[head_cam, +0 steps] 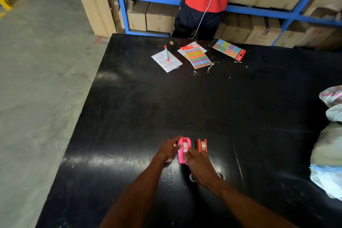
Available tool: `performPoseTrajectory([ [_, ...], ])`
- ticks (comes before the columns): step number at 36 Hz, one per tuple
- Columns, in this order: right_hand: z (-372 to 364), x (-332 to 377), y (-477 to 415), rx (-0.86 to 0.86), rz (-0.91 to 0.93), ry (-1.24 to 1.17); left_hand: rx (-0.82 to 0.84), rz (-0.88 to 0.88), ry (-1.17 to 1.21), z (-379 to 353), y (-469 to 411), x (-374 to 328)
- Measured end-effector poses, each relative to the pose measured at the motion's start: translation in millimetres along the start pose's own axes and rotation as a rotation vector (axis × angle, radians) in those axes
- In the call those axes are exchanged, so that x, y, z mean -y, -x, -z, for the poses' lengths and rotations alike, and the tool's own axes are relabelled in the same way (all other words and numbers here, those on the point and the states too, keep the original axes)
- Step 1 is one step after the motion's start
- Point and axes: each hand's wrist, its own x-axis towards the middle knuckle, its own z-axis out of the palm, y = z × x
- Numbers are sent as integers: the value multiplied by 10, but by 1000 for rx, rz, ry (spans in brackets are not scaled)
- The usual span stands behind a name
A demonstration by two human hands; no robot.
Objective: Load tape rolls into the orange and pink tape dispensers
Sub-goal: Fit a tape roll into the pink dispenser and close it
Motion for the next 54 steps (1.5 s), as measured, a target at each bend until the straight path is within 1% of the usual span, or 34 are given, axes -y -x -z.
performPoseTrajectory([
  [3,-81,-15,66,45,-15,-23,-12,12,1,-27,-39,46],
  [4,-62,8,91,46,-29,-87,-13,26,0,-47,-71,89],
  [6,-27,51,137,-3,-82,-251,-16,46,-2,-102,-174,206],
  [7,-53,55,143,-25,-103,-288,-14,53,-6,-109,-184,217],
  [8,-60,70,151,-33,-112,-251,-15,51,-5,-97,-150,179],
  [9,-93,80,144,-50,-81,-194,-15,49,-5,-86,-120,147],
  [11,-136,82,135,-98,-65,-193,-10,36,-10,-67,-79,106],
  [13,-101,159,141,-138,-180,-368,-8,37,-11,-60,-77,100],
  [14,-127,180,139,-152,-231,-410,-7,39,-12,-62,-74,98],
  [16,-138,213,130,-152,-232,-432,-4,41,-17,-53,-63,81],
  [18,-188,204,112,-154,-287,-500,-4,37,-16,-31,-31,40],
  [25,-129,246,50,-136,-381,-520,10,45,-16,-35,-24,45],
  [29,-44,235,71,-115,-328,-406,22,30,-18,9,-7,15],
  [31,-77,190,57,-105,-227,-229,41,25,6,30,15,-57],
  [32,-101,179,53,-75,-205,-170,45,28,19,37,18,-79],
  [33,-137,166,37,-51,-212,-127,45,28,18,38,7,-88],
  [35,-172,168,5,-74,-210,-63,42,26,1,43,8,-102],
  [39,-256,168,-41,-14,-196,1,35,33,-35,37,19,-94],
  [42,-339,143,-47,17,-193,-45,29,29,-47,41,52,-140],
  [46,-338,156,-25,0,-200,-56,9,27,-62,12,70,-107],
  [50,-311,153,26,-12,-158,-51,-15,-6,-119,-20,95,-90],
  [54,-190,126,76,-88,-86,27,-47,-36,-113,-14,203,-184],
])
